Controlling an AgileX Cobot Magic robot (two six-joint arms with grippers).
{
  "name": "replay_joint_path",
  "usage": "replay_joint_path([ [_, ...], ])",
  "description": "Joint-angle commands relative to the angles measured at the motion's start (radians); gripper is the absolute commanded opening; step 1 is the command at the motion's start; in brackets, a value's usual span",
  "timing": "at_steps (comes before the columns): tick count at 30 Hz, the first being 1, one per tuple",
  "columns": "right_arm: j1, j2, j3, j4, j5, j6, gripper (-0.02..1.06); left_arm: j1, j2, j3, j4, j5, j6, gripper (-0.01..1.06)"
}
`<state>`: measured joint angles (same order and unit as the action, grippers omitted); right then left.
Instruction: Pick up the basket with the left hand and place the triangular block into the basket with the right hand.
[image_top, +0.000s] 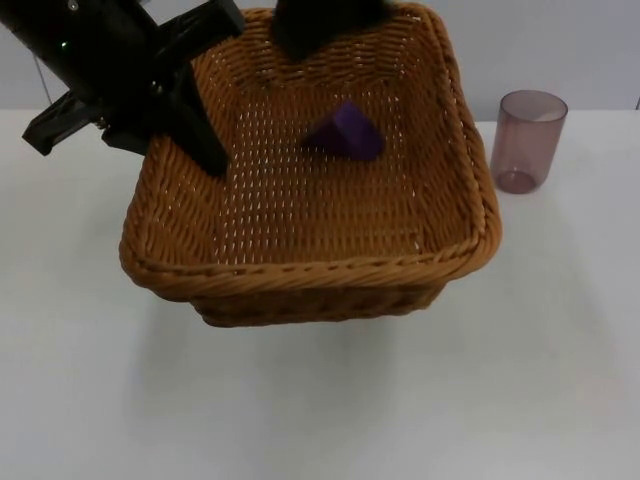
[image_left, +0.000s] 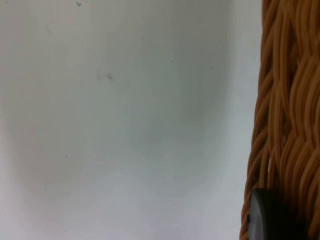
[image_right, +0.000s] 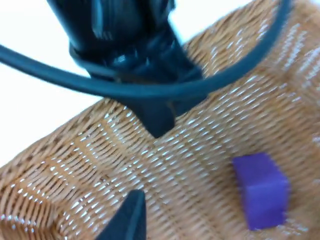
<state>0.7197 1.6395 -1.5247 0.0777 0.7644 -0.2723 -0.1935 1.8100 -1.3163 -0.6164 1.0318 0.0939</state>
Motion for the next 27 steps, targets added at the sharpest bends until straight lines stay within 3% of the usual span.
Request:
replay_joint_path([
  [1,0.003,-0.072,-0.007,-0.059,0.031,0.031,1.05,-0.005,-0.003,-0.006,-0.027,-0.001,0.002,0.0],
  [7,-0.002,-0.213,-0.007,-0.251,0.009,0.157,1.05,-0.005,-0.003,-0.006,-0.028,-0.005,0.002,0.0],
  [10,-0.002,-0.281,-0.007,-0.416,-0.02,0.303,1.05,-0.005,-0.003,-0.006,-0.028,-0.007,0.002,0.0],
  [11,-0.002,-0.281,-0.007,-0.416,-0.02,0.303,1.05,-0.005,-0.003,-0.006,-0.028,-0.007,0.002,0.0],
  [13,-0.015,-0.325,-0.007,-0.506,-0.039,0.405,1.05,-0.005,-0.003,-0.006,-0.028,-0.007,0.002,0.0],
  [17,-0.114,-0.385,-0.007,-0.49,-0.062,0.445,1.05,-0.005,-0.003,-0.006,-0.028,-0.007,0.002,0.0],
  [21,-0.355,-0.445,-0.007,-0.405,-0.055,0.404,1.05,-0.005,-0.003,-0.006,-0.028,-0.014,0.005,0.0],
  [22,-0.355,-0.445,-0.007,-0.405,-0.055,0.404,1.05,-0.005,-0.003,-0.006,-0.028,-0.014,0.005,0.0],
  [24,-0.483,-0.452,-0.007,-0.323,-0.048,0.348,1.05,-0.005,-0.003,-0.006,-0.028,-0.017,0.005,0.0],
  [27,-0.664,-0.452,0.034,-0.129,-0.048,0.213,1.05,-0.005,-0.003,-0.006,-0.028,-0.017,0.014,0.0],
])
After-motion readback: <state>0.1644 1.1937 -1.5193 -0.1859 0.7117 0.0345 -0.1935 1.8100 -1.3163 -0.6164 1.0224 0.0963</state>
